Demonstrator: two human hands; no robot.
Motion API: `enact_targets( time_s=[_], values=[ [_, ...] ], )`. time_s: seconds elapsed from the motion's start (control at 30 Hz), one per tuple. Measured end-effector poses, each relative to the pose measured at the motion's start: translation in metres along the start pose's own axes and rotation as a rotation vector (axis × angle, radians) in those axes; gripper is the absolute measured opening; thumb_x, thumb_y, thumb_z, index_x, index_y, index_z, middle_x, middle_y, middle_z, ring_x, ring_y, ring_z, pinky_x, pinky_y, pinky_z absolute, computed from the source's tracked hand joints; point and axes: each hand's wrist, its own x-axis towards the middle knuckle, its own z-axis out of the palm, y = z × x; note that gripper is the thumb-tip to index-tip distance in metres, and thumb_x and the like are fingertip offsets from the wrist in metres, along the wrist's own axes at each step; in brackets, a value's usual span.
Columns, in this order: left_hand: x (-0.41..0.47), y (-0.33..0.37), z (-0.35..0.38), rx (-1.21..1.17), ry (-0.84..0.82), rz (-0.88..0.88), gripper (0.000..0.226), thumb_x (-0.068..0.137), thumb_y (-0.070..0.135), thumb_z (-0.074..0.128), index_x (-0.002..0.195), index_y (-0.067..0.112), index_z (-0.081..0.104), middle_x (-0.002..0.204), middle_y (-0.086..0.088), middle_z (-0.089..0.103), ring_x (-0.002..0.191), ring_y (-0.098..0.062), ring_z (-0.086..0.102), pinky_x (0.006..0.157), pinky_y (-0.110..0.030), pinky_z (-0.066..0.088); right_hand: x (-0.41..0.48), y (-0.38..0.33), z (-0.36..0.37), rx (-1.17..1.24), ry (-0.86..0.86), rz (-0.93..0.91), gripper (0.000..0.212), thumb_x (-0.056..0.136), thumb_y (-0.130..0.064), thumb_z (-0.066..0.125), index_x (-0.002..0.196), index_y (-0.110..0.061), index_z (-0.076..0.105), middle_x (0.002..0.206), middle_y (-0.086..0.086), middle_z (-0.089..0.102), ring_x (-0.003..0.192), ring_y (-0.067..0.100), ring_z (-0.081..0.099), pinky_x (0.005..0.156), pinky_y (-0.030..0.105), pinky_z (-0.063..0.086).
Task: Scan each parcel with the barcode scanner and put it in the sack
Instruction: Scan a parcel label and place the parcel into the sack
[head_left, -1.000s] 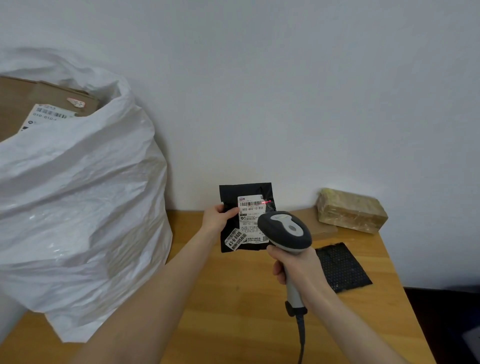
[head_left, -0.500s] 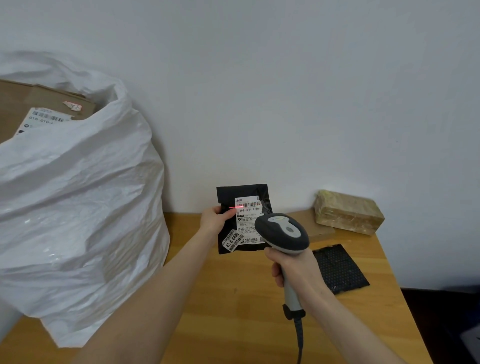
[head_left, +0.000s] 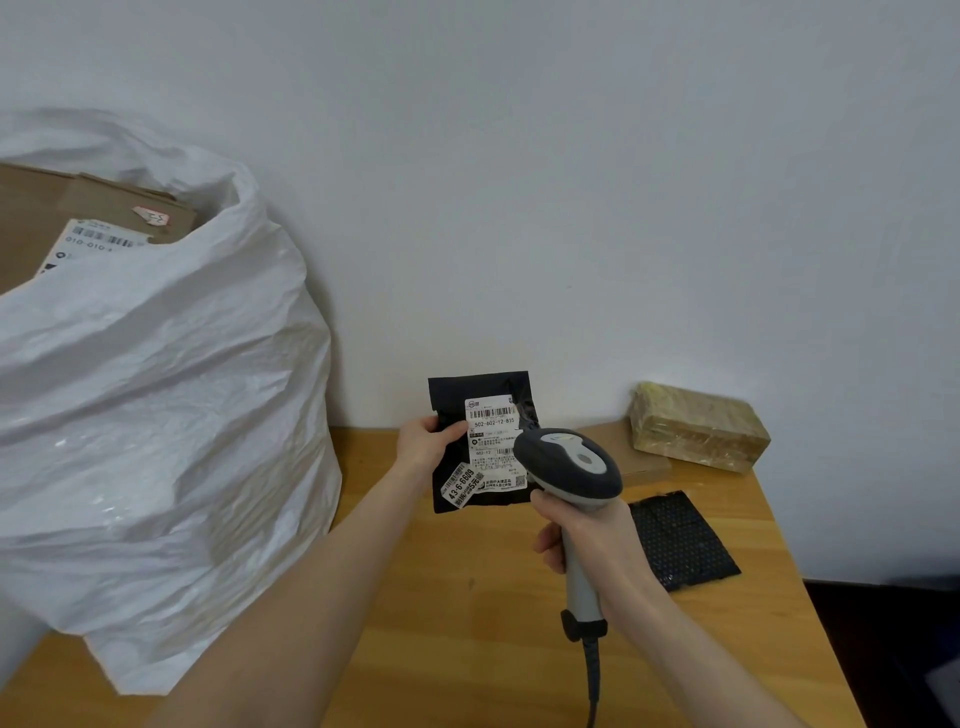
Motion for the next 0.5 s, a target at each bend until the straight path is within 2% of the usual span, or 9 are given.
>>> enact_targets(
  time_s=[0.17,0.37,0.5],
  values=[
    [-0.0014,-0.0005,-0.0009,-0.014,0.002,-0.005,0.008,0.087,0.017,0.07,0.092,0.018,0.065,0.091,-0.003,0.072,0.08,-0.018,0.069,0.062,-0.027,0.051,-0.0005,0.0005,-0.0004,-0.013,-0.01,0.033,0.017,0.086,-0.015,0.071,0.075,-0.002,0.065,0.053,0.01,0.062,0.04,0.016,0.051,0.044,0.026,0.042],
    [-0.0041,0.0006,-0.0024,-0.026,-0.005,-0.002,0.009,0.087,0.016,0.07,0.084,0.022,0.064,0.078,0.005,0.07,0.067,-0.009,0.067,0.05,-0.019,0.048,-0.0021,-0.0001,0.0011,-0.015,-0.02,0.029,0.014,0.086,-0.012,0.07,0.077,-0.002,0.065,0.052,0.008,0.06,0.04,0.016,0.05,0.043,0.025,0.041],
    [-0.0041,0.0005,-0.0036,-0.03,-0.007,-0.007,0.008,0.087,0.016,0.07,0.086,0.021,0.064,0.081,0.003,0.07,0.073,-0.013,0.068,0.055,-0.023,0.049,-0.0015,-0.0004,0.0027,-0.025,-0.018,0.027,0.015,0.085,-0.012,0.07,0.076,-0.002,0.064,0.051,0.007,0.06,0.039,0.014,0.05,0.043,0.025,0.041]
  ],
)
